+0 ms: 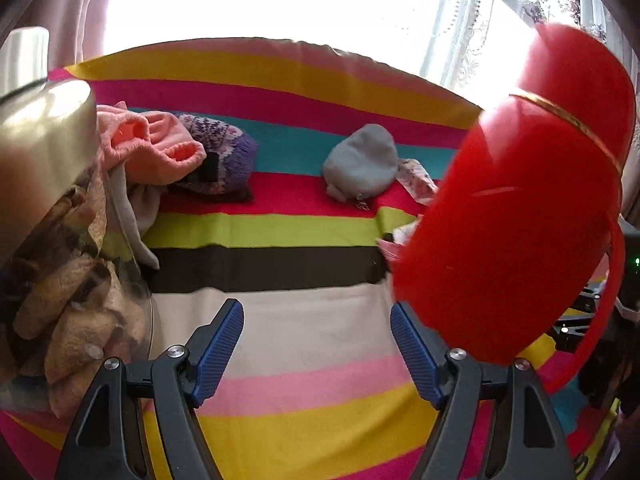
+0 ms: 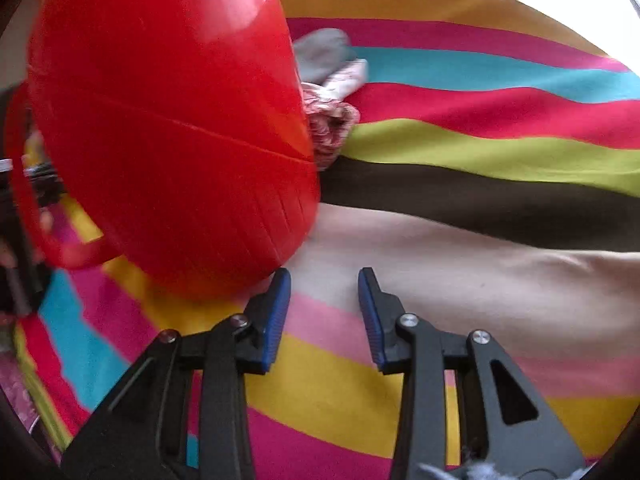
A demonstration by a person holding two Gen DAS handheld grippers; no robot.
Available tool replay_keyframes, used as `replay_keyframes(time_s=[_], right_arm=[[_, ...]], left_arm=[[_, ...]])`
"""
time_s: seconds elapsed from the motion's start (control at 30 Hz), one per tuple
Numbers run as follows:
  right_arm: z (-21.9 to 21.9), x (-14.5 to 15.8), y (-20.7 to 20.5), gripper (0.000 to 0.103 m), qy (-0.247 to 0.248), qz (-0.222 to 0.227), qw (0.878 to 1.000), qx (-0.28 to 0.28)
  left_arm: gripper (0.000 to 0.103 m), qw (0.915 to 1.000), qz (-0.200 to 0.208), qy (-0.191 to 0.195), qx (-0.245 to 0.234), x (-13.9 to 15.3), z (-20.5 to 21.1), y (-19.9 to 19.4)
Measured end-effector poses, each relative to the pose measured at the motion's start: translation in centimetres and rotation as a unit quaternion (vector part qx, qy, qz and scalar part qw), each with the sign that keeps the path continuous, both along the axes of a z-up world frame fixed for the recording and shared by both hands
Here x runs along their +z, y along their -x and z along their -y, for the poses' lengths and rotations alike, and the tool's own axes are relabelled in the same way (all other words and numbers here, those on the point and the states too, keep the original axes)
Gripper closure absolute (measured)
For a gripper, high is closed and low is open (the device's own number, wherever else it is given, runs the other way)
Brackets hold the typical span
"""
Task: Organize soft objects
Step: 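Withdraw both tools from the box back over the table, then grasp the white print cloth with the right tool while the left tool grasps the grey sock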
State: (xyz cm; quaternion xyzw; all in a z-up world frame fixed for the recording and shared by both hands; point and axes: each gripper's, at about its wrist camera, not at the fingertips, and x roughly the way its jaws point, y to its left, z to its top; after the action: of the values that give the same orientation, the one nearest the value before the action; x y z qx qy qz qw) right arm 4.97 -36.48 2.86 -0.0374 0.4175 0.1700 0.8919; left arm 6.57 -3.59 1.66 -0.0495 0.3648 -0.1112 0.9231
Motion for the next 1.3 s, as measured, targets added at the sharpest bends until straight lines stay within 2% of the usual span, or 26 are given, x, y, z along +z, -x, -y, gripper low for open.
replay_keyframes(time_s=[0.07, 0.13, 0.2, 0.23, 0.33, 0.37, 0.4, 0.47, 0.5, 0.6, 0.7, 0.77, 0.8, 0.83, 0.87, 0.97, 1.0, 1.13, 1.2, 1.3], right_arm=[[2.7, 0.4, -0.7, 0.056, -0.058, -0.009, 0.998, -0.022], [5.9, 1.5, -1.9, 0.048, -0.111, 0.005, 0.989, -0.093], [6.1, 2.9, -3.8, 0.047, -0.133, 0.021, 0.987, -0.093], [5.9, 3.6, -5.0, 0.053, -0.121, 0.031, 0.988, -0.087], [4.8, 5.1, -9.2, 0.049, -0.037, 0.077, 0.992, -0.092], [4.8, 5.3, -10.6, 0.049, -0.031, 0.08, 0.993, -0.083], [4.7, 5.4, -12.4, 0.049, -0.047, 0.073, 0.995, -0.057], [4.6, 4.0, -14.9, 0.048, -0.091, 0.018, 0.996, 0.02], [3.6, 3.0, -16.3, 0.05, -0.092, -0.016, 0.993, 0.065], [2.0, 0.5, -18.8, 0.049, -0.082, -0.082, 0.985, 0.124], [2.0, -0.3, -19.2, 0.048, -0.093, -0.072, 0.982, 0.145], [1.5, -0.1, -19.1, 0.052, -0.074, -0.064, 0.984, 0.146], [0.5, -0.7, -19.2, 0.066, -0.041, -0.049, 0.988, 0.142], [-0.4, -0.8, -18.6, 0.093, 0.02, -0.018, 0.991, 0.135], [-0.6, -0.9, -18.3, 0.096, 0.044, -0.006, 0.991, 0.125], [2.5, -1.3, -16.4, 0.1, 0.043, 0.013, 0.997, 0.059], [4.8, -1.4, -15.3, 0.101, 0.039, 0.018, 0.999, 0.012], [11.5, -1.7, -11.1, 0.101, 0.015, 0.016, 0.994, -0.104], [13.5, -1.7, -9.0, 0.101, 0.013, 0.019, 0.991, -0.135], [15.7, -0.5, -5.4, 0.1, -0.048, 0.049, 0.988, -0.142]], left_arm=[[0.024, 0.9999, -0.006, -0.005, -0.008, -0.2, 0.1, 0.2], [0.023, 0.9996, -0.02, 0.009, -0.018, -0.5, 0.2, 0.1], [0.023, 0.999, -0.031, 0.018, -0.027, -0.9, 0.3, -0.2], [0.023, 0.9984, -0.043, 0.018, -0.03, -1.2, 0.5, -0.5], [0.022, 0.9975, -0.062, 0.016, -0.03, -1.8, 0.8, -1.1], [0.022, 0.9974, -0.063, 0.019, -0.031, -1.8, 0.8, -1.0], [0.022, 0.9974, -0.062, 0.021, -0.031, -1.9, 0.8, -1.0], [0.021, 0.997, -0.062, 0.032, -0.032, -1.9, 0.5, -1.1], [0.02, 0.9968, -0.063, 0.038, -0.033, -1.9, 0.3, -1.1], [0.019, 0.9965, -0.063, 0.042, -0.035, -2.0, 0.3, -1.1], [0.015, 0.9963, -0.065, 0.042, -0.039, -2.1, 0.4, -1.3], [0.014, 0.9963, -0.065, 0.039, -0.041, -2.1, 0.6, -1.3], [0.013, 0.9963, -0.065, 0.037, -0.041, -2.1, 0.6, -1.3], [0.012, 0.9964, -0.066, 0.033, -0.042, -2.1, 0.8, -1.3], [0.011, 0.9965, -0.066, 0.029, -0.043, -2.1, 0.9, -1.4], [0.011, 0.9966, -0.066, 0.02, -0.044, -2.2, 1.2, -1.6], [0.011, 0.9966, -0.066, 0.019, -0.044, -2.2, 1.2, -1.6], [0.011, 0.9967, -0.069, 0.031, -0.028, -2.2, 1.1, -2.5], [0.011, 0.9966, -0.071, 0.037, -0.021, -2.2, 1.2, -3.2], [0.011, 0.9947, -0.082, 0.061, -0.013, -2.1, 1.4, -4.6]])
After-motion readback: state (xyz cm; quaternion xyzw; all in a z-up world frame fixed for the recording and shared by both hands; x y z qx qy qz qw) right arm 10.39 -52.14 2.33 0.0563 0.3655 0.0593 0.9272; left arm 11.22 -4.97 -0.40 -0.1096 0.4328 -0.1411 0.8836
